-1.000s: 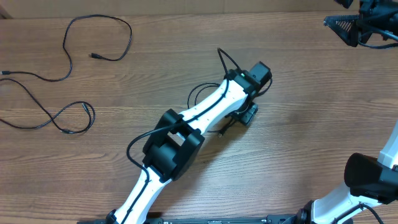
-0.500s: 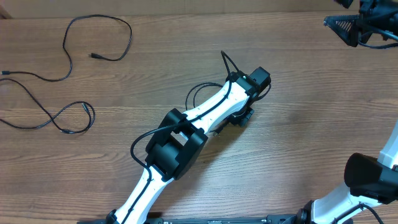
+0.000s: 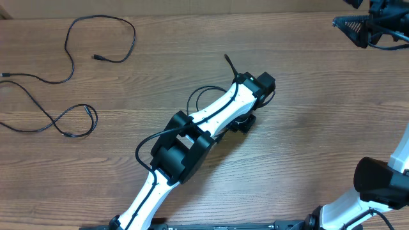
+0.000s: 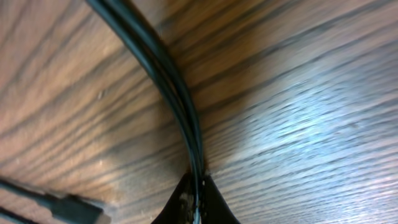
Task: Untangle cables
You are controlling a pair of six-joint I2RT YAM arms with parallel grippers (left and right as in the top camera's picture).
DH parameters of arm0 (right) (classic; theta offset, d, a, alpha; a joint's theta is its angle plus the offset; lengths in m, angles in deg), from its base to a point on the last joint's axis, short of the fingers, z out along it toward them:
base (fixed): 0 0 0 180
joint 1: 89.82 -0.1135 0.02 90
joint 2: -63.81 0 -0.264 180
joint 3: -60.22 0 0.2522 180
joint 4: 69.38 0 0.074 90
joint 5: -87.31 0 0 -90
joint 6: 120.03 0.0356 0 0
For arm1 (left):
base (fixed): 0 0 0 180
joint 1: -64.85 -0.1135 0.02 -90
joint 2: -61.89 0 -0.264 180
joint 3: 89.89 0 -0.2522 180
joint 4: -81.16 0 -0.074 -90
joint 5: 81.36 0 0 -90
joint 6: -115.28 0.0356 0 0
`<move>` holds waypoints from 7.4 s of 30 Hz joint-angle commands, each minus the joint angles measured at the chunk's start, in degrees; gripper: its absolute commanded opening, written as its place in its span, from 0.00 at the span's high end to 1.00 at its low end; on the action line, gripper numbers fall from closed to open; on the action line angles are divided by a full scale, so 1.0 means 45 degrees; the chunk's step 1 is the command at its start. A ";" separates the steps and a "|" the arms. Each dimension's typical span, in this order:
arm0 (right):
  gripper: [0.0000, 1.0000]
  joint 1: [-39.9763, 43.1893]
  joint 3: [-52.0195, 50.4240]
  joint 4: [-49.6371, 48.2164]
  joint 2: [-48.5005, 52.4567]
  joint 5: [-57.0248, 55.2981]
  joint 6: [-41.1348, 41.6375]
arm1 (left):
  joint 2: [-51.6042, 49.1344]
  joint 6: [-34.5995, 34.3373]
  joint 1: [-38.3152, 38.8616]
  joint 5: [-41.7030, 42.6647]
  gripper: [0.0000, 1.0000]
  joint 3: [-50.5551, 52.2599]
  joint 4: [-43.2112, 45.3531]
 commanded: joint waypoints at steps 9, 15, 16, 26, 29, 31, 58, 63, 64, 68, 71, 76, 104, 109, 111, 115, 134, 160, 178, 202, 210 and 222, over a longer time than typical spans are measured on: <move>0.00 0.0063 0.0092 -0.0029 -0.0058 -0.0039 -0.0097 | 0.3993 -0.3526 -0.1666 0.0165 0.96 -0.0117 0.0058; 0.00 0.0063 0.0097 -0.0029 -0.0058 -0.0039 -0.0097 | 0.6989 -0.3648 -0.3283 0.0748 0.96 -0.0117 -0.0121; 0.00 0.0063 0.0092 -0.0029 -0.0058 -0.0039 -0.0097 | 0.7412 -0.3648 -0.3551 0.0889 0.96 -0.0117 -0.0141; 0.00 0.0063 0.0092 -0.0029 -0.0058 -0.0039 -0.0097 | 1.1006 -0.3745 -0.6343 0.1156 0.96 -0.0117 -0.0811; 0.00 0.0063 0.0092 -0.0029 -0.0058 -0.0039 -0.0097 | 1.1798 -0.3730 -0.7072 0.1137 0.96 -0.0117 -0.0865; 0.00 0.0063 0.0092 -0.0029 -0.0058 -0.0039 -0.0097 | 1.2366 -0.3725 -0.7519 0.1141 0.96 -0.0117 -0.0845; 0.00 0.0063 0.0097 -0.0029 -0.0058 -0.0039 -0.0102 | 1.3901 -0.3585 -0.9748 0.0515 0.96 -0.0112 -0.2681; 0.00 0.0063 0.0092 -0.0029 -0.0058 -0.0039 -0.0102 | 1.3716 -0.4828 -0.9738 0.0301 0.96 -0.0102 -0.2540; 0.00 0.0063 0.0092 -0.0029 -0.0058 -0.0039 -0.0097 | 1.3585 -0.4828 -0.9709 0.0748 0.96 -0.0102 -0.2521; 0.00 0.0063 0.0092 -0.0029 -0.0058 -0.0039 -0.0097 | 1.2692 -0.4357 -0.9360 0.2399 0.96 -0.0102 -0.2579; 0.00 0.0063 0.0097 -0.0029 -0.0058 -0.0039 -0.0097 | 1.1691 -0.3706 -0.8646 0.2948 0.96 -0.0102 -0.2613; 0.00 0.0063 0.0097 -0.0029 -0.0058 -0.0039 -0.0102 | 0.9908 -0.3434 -0.7310 0.2521 0.96 -0.0102 -0.2603; 0.00 0.0063 0.0097 -0.0029 -0.0058 -0.0039 -0.0097 | 0.3813 0.2526 -0.3759 0.4012 0.96 -0.0102 -0.0126; 0.00 0.0063 0.0092 -0.0029 -0.0058 -0.0039 -0.0097 | 0.3813 0.2914 -0.3191 0.4012 0.96 -0.0102 -0.0889; 0.00 0.0063 0.0097 -0.0029 -0.0058 -0.0039 -0.0097 | 0.3813 0.2909 -0.3041 0.4017 0.96 -0.0102 -0.1268; 0.00 0.0063 0.0092 -0.0029 -0.0058 -0.0039 -0.0097 | 0.3793 0.2914 -0.2885 0.3871 0.96 0.0024 -0.1758; 0.00 0.0063 0.0092 -0.0029 -0.0058 -0.0039 -0.0097 | 0.3789 0.2900 -0.2919 0.3721 0.91 0.3963 -0.1651; 0.00 0.0063 0.0097 -0.0029 -0.0058 -0.0039 -0.0102 | 0.3764 0.0831 -0.7514 0.1472 0.14 0.4342 0.2783; 0.00 0.0063 0.0097 -0.0029 -0.0058 -0.0039 -0.0097 | 0.2973 0.5897 -0.7417 0.1588 0.30 0.4401 0.4915; 0.00 0.0063 0.0097 -0.0029 -0.0058 -0.0039 -0.0097 | 0.2307 0.2433 -0.7475 0.1545 0.96 0.2545 0.2375; 0.00 0.0063 0.0097 -0.0029 -0.0058 -0.0039 -0.0097 | 0.5382 -0.0024 -0.7485 0.1579 0.96 0.1549 0.1248; 0.00 0.0063 0.0092 -0.0029 -0.0058 -0.0039 -0.0097 | 1.1851 -0.1831 -0.8053 0.1579 0.95 0.1545 0.1554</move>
